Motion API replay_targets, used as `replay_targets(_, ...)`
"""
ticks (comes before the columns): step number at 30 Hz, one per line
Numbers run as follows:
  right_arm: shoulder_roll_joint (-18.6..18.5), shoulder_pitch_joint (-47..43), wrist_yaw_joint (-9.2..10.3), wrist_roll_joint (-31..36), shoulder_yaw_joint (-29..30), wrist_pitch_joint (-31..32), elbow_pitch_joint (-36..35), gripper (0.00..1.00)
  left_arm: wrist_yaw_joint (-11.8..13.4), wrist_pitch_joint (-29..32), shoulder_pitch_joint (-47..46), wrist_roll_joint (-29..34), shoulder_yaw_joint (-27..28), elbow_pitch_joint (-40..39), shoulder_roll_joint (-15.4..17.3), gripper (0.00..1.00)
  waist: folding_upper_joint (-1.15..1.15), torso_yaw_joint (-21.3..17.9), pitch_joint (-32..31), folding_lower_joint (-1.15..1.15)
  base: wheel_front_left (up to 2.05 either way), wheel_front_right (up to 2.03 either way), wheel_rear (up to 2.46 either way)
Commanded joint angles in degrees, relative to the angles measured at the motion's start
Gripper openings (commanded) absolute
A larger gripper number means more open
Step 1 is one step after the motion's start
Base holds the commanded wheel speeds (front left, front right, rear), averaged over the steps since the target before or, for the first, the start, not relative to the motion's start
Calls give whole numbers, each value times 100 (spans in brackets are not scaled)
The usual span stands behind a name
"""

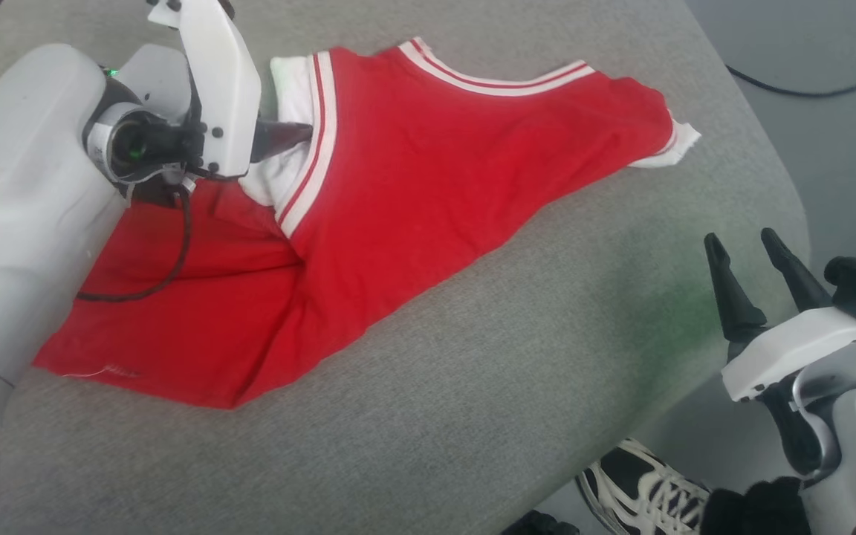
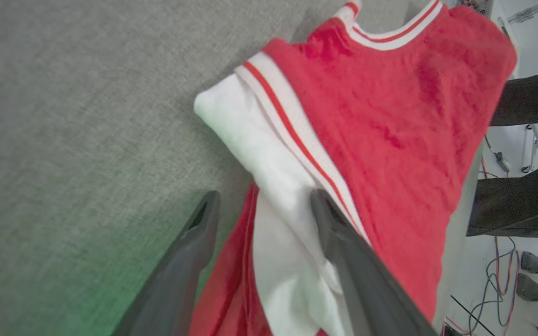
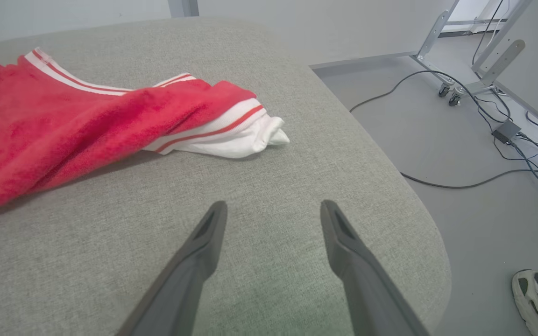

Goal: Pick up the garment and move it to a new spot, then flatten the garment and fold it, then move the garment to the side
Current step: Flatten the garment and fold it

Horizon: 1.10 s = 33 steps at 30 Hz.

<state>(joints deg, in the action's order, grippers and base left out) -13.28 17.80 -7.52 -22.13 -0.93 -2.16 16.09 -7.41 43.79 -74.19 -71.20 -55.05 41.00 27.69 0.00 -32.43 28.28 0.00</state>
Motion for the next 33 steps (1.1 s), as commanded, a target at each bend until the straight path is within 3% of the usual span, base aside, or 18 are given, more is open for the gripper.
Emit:
replay_targets(1,38,49,6,-16,-35,-61,30,100,-9,18,-87,83,-89,31,12,100,0,-103,91,0,0,0,0)
replay_targets(2,47,69,6,-14,-56,-81,45,100,-9,35,-67,103,-163,44,9,100,0,-116,99,0,0,0,0)
replay_targets(3,58,91,6,-19,-77,-101,56,100,-9,24,-51,114,-222,51,9,80,0,-124,106,0,0,0,0)
replay_targets(5,65,118,6,-25,-94,-112,84,100,-9,-55,-23,30,-245,86,-14,14,0,-114,114,0,0,0,0)
replay_targets(6,68,120,6,-26,-98,-126,92,100,-9,-112,-30,-12,-234,96,-27,0,0,-91,107,0,0,0,0)
replay_targets(16,-166,33,7,99,142,3,-41,100,-9,-1023,-218,-298,-56,-38,117,0,0,703,-326,0,0,0,0)
replay_targets(24,-362,-52,7,172,257,354,-391,100,-9,-1659,202,-346,-67,323,704,0,0,1431,-654,0,0,0,0)
replay_targets(27,-397,-122,6,206,289,504,-543,100,-9,-1883,414,-179,-180,553,981,0,0,1619,-710,0,0,0,0)
replay_targets(33,-437,-257,6,252,381,720,-786,100,-9,-2249,644,47,-358,985,1217,0,0,1833,-755,0,0,0,0)
